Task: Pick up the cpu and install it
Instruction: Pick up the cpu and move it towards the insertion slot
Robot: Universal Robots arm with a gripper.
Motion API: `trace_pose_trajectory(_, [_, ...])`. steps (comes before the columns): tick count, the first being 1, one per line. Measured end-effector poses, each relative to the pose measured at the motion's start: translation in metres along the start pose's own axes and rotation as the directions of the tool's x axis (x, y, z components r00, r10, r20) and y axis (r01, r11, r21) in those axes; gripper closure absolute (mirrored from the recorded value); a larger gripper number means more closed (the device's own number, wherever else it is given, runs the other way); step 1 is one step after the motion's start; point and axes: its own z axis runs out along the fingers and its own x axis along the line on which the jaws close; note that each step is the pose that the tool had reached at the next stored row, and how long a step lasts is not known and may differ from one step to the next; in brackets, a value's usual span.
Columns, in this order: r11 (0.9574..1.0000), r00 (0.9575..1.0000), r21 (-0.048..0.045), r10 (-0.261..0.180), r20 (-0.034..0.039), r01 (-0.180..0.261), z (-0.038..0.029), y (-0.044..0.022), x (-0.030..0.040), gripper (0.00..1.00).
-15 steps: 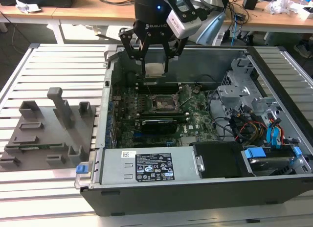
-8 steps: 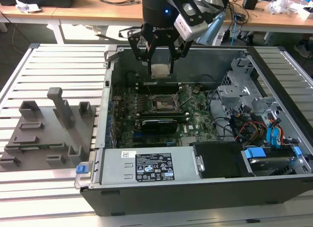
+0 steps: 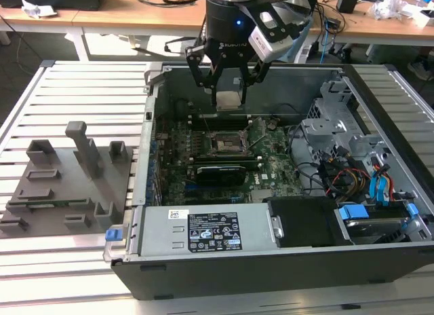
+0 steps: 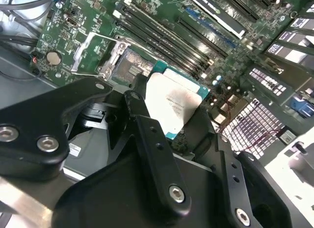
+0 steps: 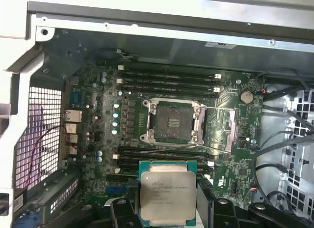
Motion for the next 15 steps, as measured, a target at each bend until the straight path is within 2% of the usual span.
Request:
trace_pose_trajectory(2, [1.0000, 1.0000, 0.0001, 0.000, -0.0001, 0.000, 0.0028, 0.0020, -0.0023, 0.45])
trace_pose_trajectory(4, [1.0000, 1.0000, 0.0001, 0.000, -0.0001, 0.000, 0.0101, 0.0073, -0.0092, 0.45])
trace_pose_trajectory(9, [1.0000, 1.0000, 0.0001, 0.000, -0.0001, 0.000, 0.0193, 0.0126, -0.0168, 0.45])
trace_pose_trajectory(15, [1.0000, 1.0000, -0.0001, 0.000, 0.0000, 0.000, 0.0265, 0.0161, -0.0225, 0.45])
